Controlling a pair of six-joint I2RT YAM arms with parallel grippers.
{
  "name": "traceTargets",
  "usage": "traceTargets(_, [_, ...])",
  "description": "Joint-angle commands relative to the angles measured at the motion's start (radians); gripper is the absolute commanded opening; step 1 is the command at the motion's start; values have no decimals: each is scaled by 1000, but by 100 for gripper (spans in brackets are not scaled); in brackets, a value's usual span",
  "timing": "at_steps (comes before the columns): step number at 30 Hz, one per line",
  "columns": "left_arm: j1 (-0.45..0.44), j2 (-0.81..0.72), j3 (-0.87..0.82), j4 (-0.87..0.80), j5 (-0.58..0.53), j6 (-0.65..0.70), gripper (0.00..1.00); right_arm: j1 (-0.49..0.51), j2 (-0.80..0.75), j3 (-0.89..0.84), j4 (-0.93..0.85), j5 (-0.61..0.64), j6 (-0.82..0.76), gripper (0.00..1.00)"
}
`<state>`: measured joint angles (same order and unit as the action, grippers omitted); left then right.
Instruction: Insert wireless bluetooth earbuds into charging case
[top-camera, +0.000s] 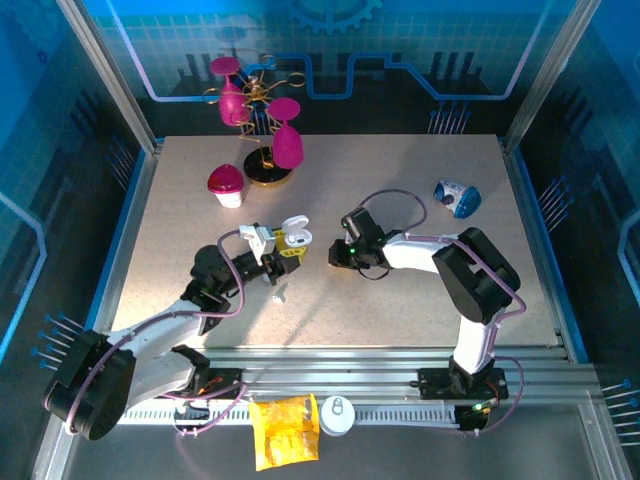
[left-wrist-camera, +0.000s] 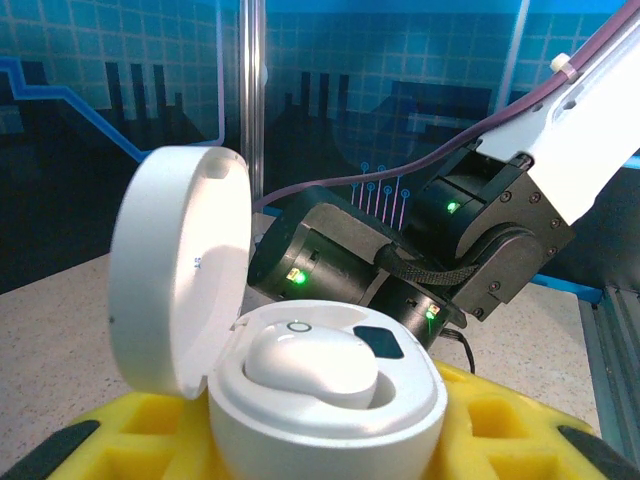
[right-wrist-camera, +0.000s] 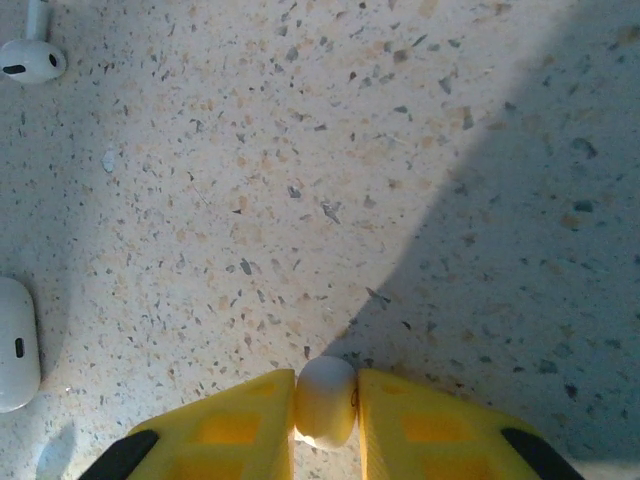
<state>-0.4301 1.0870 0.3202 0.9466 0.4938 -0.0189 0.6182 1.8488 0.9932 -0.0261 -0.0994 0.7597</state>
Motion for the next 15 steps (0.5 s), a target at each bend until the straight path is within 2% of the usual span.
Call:
traceTargets(1, [9, 0, 10, 16, 17, 15, 28, -16, 34, 13, 0, -21, 6, 21])
traceTargets(8, [7, 0, 10, 17, 19, 13, 28, -15, 59, 21, -3, -17, 0, 23])
traceTargets(15, [8, -1, 4, 15, 18, 11, 28, -15, 45, 14, -7, -14, -5, 17])
